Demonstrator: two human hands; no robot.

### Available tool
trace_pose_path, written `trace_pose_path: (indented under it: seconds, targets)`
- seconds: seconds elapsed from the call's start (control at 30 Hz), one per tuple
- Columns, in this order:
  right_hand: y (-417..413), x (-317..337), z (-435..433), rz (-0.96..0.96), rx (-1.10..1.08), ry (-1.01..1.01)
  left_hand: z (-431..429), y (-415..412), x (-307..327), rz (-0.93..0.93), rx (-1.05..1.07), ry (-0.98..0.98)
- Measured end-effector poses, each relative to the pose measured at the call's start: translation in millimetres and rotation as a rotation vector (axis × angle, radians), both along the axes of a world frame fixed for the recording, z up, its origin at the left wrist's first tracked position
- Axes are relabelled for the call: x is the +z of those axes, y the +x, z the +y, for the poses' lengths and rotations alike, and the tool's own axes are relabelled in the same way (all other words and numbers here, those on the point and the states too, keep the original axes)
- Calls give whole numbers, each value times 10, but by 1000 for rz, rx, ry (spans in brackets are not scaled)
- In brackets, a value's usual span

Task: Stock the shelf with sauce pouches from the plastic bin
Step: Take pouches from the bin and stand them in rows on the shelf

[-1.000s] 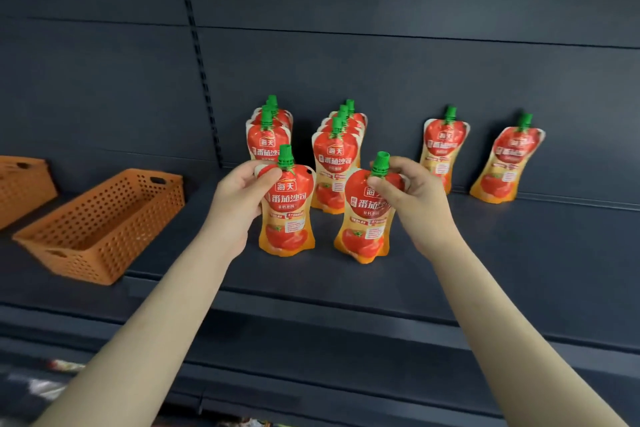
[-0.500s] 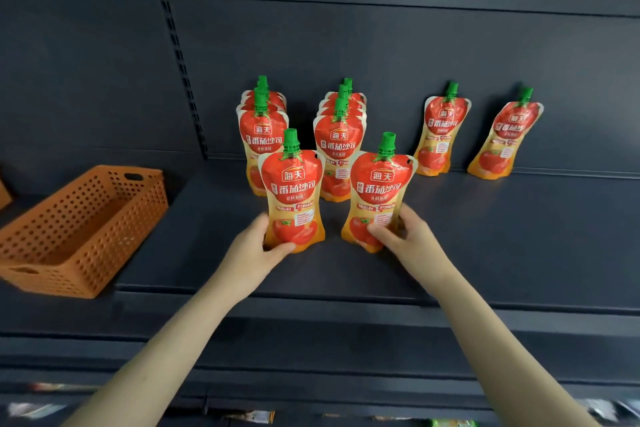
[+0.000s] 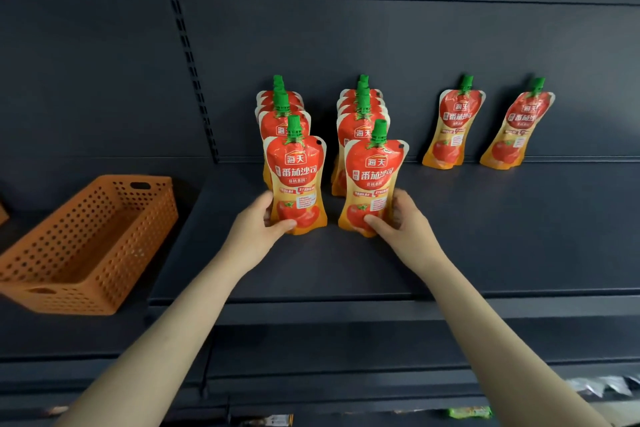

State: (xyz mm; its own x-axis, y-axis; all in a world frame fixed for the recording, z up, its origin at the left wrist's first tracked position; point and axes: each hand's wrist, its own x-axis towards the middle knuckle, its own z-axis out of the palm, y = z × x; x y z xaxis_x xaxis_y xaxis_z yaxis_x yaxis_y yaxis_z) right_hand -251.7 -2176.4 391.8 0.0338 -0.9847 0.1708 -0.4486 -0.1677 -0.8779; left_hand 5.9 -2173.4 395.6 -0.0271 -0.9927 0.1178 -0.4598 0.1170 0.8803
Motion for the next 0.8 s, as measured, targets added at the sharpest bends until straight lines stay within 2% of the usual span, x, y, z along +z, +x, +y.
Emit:
trace_pose_path:
  seconds: [0.17,0.8]
  targets:
    - [-2,-65,-45,125,-4,-23,-109,93,-53,28,64,-10]
    - [97,-49,-364,106,-128,-102,-388,61,-103,-32,187,-97]
